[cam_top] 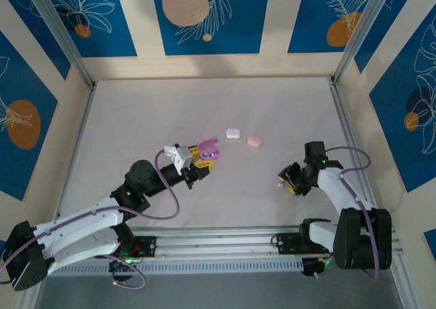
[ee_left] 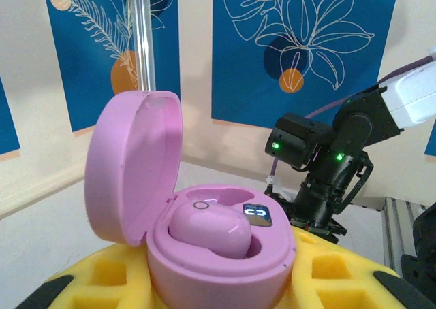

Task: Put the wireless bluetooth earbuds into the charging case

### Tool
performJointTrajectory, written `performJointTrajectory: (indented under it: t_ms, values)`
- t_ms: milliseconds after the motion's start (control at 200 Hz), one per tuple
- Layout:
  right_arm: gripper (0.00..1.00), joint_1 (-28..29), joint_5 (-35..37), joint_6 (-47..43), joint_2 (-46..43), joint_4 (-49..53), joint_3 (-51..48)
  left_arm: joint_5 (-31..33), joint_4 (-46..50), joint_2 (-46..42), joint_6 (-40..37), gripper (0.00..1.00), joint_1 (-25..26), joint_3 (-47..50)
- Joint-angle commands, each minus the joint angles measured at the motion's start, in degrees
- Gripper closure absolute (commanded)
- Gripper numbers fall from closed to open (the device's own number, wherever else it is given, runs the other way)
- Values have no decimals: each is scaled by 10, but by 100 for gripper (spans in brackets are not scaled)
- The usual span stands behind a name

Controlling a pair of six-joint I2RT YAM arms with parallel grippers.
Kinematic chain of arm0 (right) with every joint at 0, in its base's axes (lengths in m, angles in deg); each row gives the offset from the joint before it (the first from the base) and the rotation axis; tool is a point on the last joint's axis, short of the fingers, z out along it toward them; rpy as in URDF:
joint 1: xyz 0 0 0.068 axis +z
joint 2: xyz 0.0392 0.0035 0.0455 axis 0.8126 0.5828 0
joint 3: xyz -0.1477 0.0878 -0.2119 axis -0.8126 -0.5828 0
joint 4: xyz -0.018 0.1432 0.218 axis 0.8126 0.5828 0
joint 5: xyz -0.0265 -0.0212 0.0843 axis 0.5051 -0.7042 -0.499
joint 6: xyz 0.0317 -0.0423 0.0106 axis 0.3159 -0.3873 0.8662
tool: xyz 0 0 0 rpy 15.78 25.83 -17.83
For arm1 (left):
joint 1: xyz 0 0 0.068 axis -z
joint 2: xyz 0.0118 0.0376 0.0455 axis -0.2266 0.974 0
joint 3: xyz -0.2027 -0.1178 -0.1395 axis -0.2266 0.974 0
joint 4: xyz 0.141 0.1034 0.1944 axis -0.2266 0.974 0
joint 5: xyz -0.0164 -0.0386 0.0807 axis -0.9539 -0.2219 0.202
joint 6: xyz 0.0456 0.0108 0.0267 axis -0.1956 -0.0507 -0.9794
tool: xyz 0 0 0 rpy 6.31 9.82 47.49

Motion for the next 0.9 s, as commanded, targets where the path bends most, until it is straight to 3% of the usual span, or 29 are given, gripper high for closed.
performJointTrajectory:
  t_ms: [0, 895]
  values:
    - [56, -4, -30, -22, 14, -18, -5, -13, -15, -3, 8, 70, 6, -2]
    - [67, 8, -52, -75, 81, -55, 5, -9, -10, 3, 8, 69, 6, -7]
